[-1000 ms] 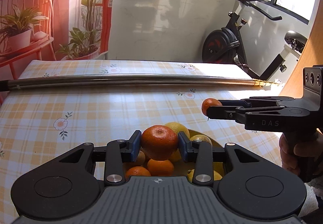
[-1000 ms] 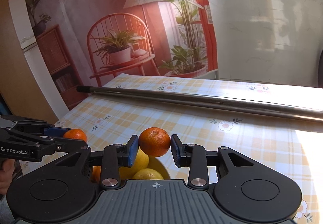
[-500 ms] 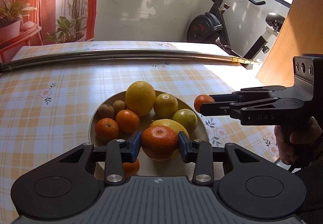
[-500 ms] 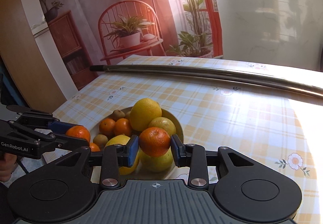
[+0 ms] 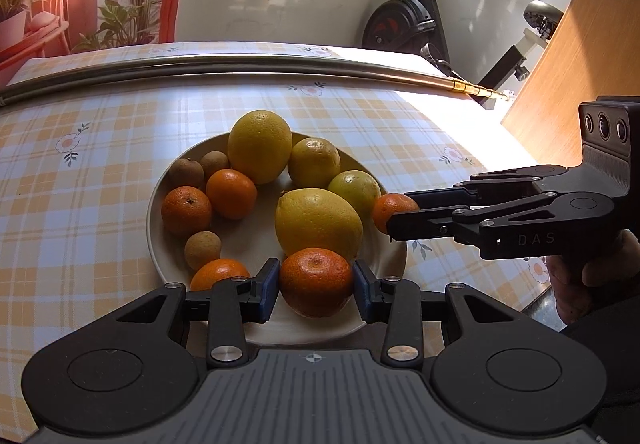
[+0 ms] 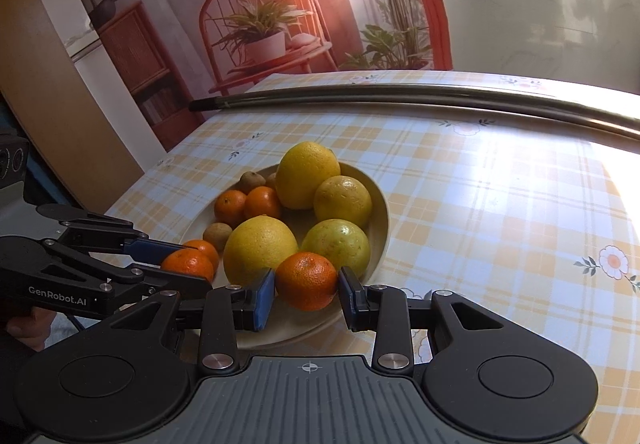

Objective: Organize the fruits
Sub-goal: 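Lower the mandarins into the plate and open both tools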

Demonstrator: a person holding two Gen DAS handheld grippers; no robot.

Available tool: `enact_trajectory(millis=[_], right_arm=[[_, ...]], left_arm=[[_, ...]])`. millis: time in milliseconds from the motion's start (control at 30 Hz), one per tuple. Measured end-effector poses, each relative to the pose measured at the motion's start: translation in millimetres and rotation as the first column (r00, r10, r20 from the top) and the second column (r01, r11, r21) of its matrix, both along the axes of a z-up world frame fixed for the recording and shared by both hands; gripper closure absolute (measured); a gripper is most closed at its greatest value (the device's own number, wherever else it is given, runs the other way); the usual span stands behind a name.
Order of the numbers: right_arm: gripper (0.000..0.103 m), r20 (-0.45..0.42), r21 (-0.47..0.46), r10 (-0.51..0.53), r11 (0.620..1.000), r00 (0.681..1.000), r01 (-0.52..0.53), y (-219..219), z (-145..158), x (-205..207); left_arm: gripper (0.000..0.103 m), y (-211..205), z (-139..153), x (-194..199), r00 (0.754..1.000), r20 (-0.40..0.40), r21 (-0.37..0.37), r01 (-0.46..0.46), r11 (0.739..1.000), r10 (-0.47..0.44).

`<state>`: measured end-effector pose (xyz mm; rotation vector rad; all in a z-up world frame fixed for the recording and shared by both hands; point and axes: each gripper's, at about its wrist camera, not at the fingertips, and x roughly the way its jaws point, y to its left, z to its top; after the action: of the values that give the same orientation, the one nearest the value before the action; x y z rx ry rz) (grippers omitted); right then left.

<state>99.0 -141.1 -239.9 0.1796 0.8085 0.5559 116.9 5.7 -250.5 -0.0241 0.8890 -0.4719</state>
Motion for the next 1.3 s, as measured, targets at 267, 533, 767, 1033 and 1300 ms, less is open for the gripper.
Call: enact_trajectory(millis=[267, 533, 767, 1033, 1300], right_arm=[[0.071, -0.031, -0.052, 0.043, 0.998, 0.999, -0.045, 16.2, -4.4, 5.7], [0.071, -0.038, -0.107, 0.081, 0.991, 0.996, -0.085, 30.7, -5.7, 13.5], [0.071, -0.045, -0.113, 0.065, 0.991, 0.997, -0.069, 30.7, -9.2, 12.8], [0.069, -0.031, -0.145, 0.072, 0.986, 0.997, -0.076, 36.4, -6.5, 8.7], [0.062, -0.001, -0.165, 0.049, 0.985, 0.999, -0.049, 34.2, 4.9, 2.6]], left_arm=[[0.062, -2.0, -9.4, 2.4, 1.000, -0.030, 0.017, -0.008, 1.000, 0.009], [0.063, -1.1, -12.8, 8.1, 0.999, -0.027, 0.026, -0.026, 0.999, 0.026], [0.062, -2.6, -13.1, 6.5, 0.999, -0.022, 0.037, -0.024, 0.999, 0.025], [0.062, -3.5, -8.2, 2.8, 1.000, 0.000, 0.048, -0.023, 0.999, 0.023], [0.059, 3.7, 3.7, -1.3, 0.997, 0.048, 0.046, -0.055, 0.997, 0.053]])
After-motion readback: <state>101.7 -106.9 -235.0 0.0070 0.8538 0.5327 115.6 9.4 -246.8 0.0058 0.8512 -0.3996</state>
